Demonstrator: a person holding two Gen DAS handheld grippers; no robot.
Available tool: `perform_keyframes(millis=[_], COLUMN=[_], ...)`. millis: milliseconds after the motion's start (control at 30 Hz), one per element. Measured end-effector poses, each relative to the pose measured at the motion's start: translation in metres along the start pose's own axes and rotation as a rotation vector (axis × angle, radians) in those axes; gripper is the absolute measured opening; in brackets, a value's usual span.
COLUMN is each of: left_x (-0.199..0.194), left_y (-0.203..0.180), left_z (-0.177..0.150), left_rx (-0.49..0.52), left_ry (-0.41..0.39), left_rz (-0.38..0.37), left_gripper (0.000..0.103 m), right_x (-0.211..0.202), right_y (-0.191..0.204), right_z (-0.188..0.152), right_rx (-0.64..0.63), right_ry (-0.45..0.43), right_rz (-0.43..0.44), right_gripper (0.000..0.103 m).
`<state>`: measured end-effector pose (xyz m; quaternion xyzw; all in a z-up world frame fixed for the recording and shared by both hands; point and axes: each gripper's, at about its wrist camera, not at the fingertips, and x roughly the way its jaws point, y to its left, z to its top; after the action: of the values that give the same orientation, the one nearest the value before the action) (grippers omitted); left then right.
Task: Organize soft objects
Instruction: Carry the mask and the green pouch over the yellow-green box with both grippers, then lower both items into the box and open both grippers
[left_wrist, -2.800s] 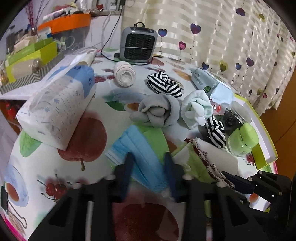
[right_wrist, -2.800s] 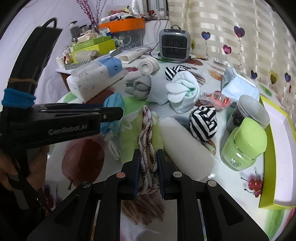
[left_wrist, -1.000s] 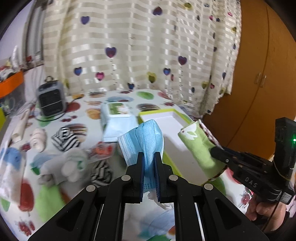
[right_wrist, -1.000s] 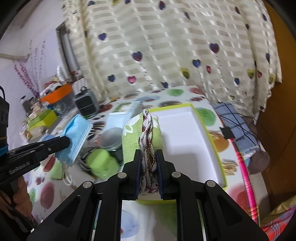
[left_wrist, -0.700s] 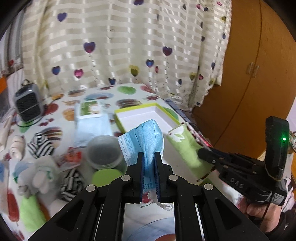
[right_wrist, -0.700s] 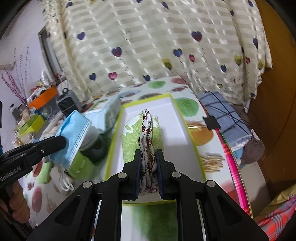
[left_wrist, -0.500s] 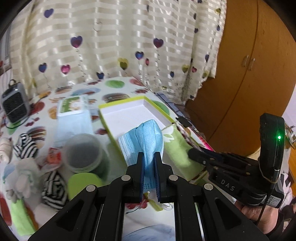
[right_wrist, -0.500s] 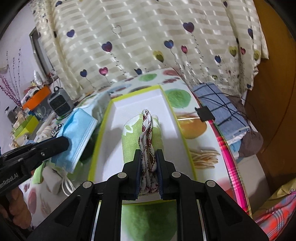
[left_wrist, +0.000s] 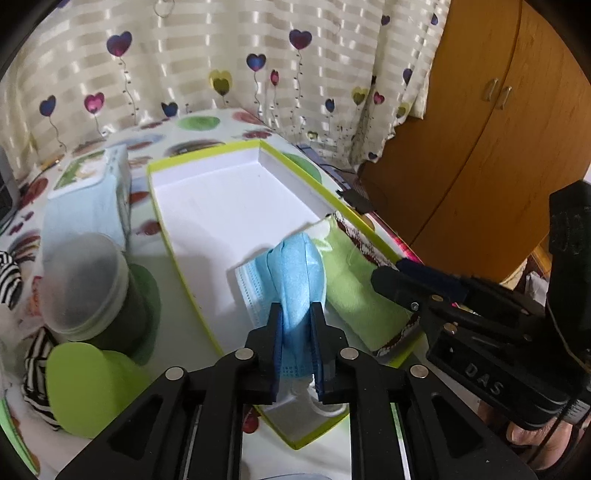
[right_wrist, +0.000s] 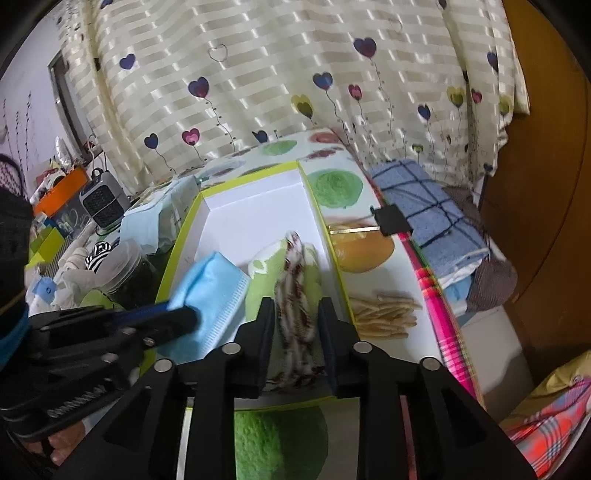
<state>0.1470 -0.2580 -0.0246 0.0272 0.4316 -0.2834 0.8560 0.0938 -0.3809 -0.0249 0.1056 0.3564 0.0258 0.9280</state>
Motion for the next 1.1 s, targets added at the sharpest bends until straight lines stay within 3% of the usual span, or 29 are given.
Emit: perform_keyframes(millis=[67,467,600,700,800,1100], left_x=[-0.002,-0.042,-0.046,-0.034,-0.030,-0.065], left_y=[-0.001,-0.005,-0.013,-0.014,-0.010,-0.011], left_z=[0.000,-0.005,-0.004,-0.005,-0.007,-0.014], left_rx=[0.002,0.008,0.047,0.063,0.039,0.033], left_ry=[-0.005,-0.076,-0.091,-0.071,-0.049,-0.105], left_rz=[-0.008,0.012,-0.013,0.015,-0.008,0.020], left_gripper=[0.016,0.023,0.032,0.033,0.033,0.033], right_x=[-0.003,-0.035,-0.045,-0.049,-0.052,-0.065], right_y=[0.002,0.015,0.019,0.016,0.015,0.028], right_z=[0.001,0.000,-0.003,-0.005,-0.007,-0.008], right_rx=[-0.009,-0.030,-0.033,-0.018,-0.021,-0.039], right_ry=[-0.009,-0.048,-0.049,-0.047,-0.047,-0.059], right_rz=[0.003,-0.002,-0.017,-0.022,-0.040,-0.028], right_gripper=[0.043,0.043,0.043,0.043,0.043,0.043])
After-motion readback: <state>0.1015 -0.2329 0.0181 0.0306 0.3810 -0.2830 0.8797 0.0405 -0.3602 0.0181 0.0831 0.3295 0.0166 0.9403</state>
